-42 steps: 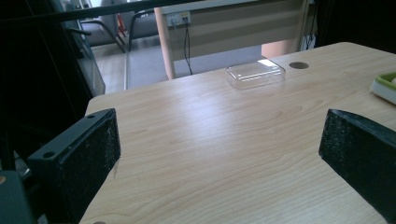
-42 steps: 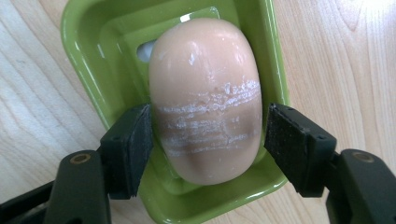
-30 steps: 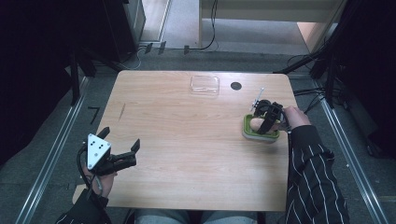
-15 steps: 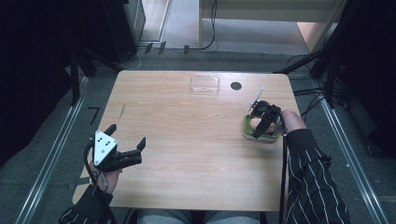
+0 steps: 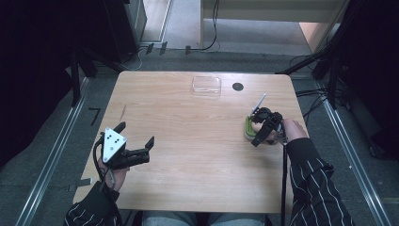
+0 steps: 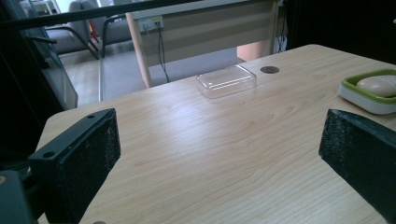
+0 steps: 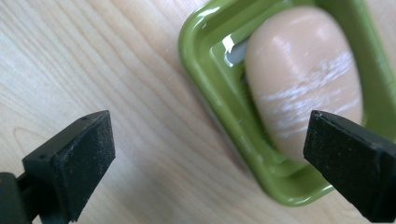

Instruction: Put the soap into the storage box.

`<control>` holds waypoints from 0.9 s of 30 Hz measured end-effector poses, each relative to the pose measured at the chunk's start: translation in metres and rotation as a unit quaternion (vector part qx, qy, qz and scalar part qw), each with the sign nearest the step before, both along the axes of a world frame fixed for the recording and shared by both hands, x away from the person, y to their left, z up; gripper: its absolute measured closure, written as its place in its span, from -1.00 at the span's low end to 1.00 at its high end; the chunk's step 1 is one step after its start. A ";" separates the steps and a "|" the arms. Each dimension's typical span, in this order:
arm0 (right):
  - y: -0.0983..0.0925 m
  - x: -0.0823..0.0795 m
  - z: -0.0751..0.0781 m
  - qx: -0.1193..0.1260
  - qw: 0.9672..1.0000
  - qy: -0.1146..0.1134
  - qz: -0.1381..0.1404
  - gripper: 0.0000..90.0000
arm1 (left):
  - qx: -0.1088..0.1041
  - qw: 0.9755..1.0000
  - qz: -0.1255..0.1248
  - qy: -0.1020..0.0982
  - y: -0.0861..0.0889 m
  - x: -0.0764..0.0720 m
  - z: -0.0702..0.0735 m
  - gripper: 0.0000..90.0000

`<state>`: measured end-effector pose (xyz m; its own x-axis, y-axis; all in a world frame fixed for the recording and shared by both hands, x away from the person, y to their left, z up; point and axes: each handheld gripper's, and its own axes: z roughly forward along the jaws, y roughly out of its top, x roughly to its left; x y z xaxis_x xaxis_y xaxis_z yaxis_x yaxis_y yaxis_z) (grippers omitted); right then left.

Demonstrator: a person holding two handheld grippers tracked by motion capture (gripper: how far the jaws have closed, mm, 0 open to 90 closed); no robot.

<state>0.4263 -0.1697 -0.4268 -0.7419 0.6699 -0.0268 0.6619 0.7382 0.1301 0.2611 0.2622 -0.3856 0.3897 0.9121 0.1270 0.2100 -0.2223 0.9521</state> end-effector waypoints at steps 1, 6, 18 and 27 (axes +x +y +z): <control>0.000 -0.002 -0.001 0.001 1.000 0.000 -0.003 -0.95 | 0.001 1.000 -0.003 0.000 -0.001 0.001 0.000 -1.00; 0.001 -0.009 0.000 -0.002 1.000 -0.003 -0.009 -0.96 | 0.000 1.000 -0.006 0.000 -0.003 0.002 0.000 -1.00; 0.011 -0.035 -0.002 -0.015 1.000 0.002 -0.003 -0.96 | 0.000 1.000 -0.013 0.000 -0.006 0.004 0.000 -1.00; 0.019 -0.059 -0.007 -0.018 1.000 0.006 0.017 -0.96 | -0.001 1.000 -0.017 -0.001 -0.008 0.005 0.001 -1.00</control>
